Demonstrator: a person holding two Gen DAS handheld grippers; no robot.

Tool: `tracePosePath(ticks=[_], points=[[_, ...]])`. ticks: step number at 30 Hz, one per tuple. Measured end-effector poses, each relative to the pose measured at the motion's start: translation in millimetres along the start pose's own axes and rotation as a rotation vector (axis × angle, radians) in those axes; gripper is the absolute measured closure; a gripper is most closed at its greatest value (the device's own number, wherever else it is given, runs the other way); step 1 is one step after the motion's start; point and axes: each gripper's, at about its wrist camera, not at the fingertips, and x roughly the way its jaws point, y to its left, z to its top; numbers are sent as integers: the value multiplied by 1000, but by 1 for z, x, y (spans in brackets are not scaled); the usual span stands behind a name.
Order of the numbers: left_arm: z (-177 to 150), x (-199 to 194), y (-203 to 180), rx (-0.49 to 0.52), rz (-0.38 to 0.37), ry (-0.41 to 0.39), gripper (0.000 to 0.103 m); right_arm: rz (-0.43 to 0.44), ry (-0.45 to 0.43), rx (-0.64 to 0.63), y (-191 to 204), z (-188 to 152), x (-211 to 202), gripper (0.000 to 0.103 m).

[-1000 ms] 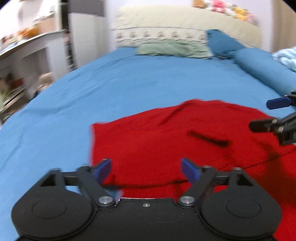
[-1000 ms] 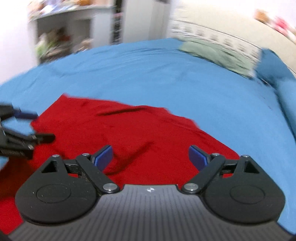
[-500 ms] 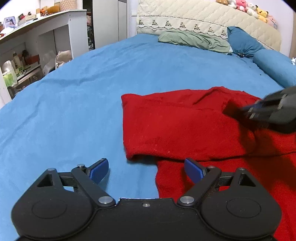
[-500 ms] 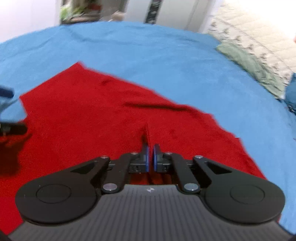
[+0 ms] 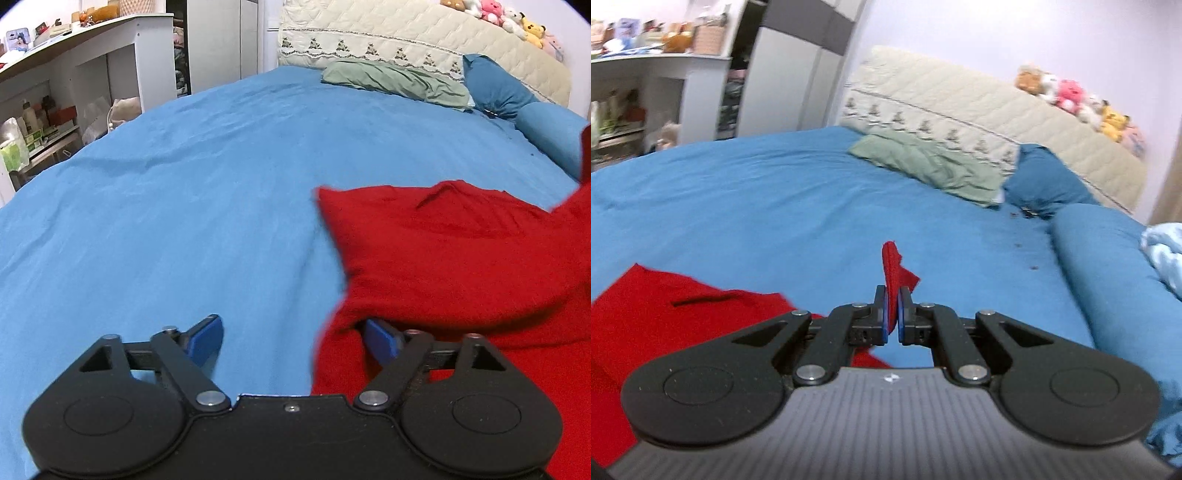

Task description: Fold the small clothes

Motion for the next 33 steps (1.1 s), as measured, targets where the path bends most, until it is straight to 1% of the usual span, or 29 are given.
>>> tracePosePath(ticks=[1,2,3,4,5,6,8,10,12,14,15,17,18,19,21,23,26,27,29,31,32,33], points=[[1,1,0,3,-12,-1,30,-9,2,11,-7,-1,0,83],[1,1,0,14,-24,0,44,-18,6,29,-13,-3,2,83],[0,1,1,25,-31,2,53,-23,9,42,-17,-6,2,83],[-1,-1,1,37,-34,-1,58,-28,14,59,-22,-9,2,83],[-3,-4,1,46,-38,-3,66,-29,22,84,-27,-15,2,83],[-5,-6,3,46,-47,-2,72,-29,31,106,-36,-22,-5,83],[-8,-9,7,28,-54,2,75,-15,68,155,-44,-41,-8,83],[-11,-11,8,14,-50,4,76,-7,110,202,-47,-67,-11,83],[-14,-14,4,32,-33,2,77,2,157,264,-48,-98,-19,83],[-14,-19,-2,55,-18,5,77,1,194,300,-51,-127,-31,82],[-14,-22,-3,62,-12,8,77,-3,214,312,-50,-140,-34,81],[-11,-33,-5,67,-8,-14,76,-28,240,330,-50,-156,-44,69],[-8,-40,-6,71,-13,-36,71,-40,246,336,-50,-161,-51,50],[-6,-47,-9,78,-25,-60,68,-50,235,340,-51,-166,-60,28],[3,-55,-17,88,-61,-103,56,-58,166,343,-50,-167,-81,7],[13,-53,-29,82,-119,-112,50,-33,119,330,-46,-160,-89,6],[23,-32,-46,69,-189,-87,50,58,119,334,-38,-148,-73,6],[24,-22,-52,68,-205,-73,50,83,128,346,-37,-148,-64,6],[23,-3,-59,65,-234,-38,50,106,151,372,-35,-153,-48,6],[20,11,-60,63,-230,2,50,89,202,377,-35,-163,-31,7],[17,15,-58,63,-233,7,50,66,251,380,-35,-169,-23,7],[15,15,-55,62,-240,1,50,63,266,395,-36,-174,-20,7]])
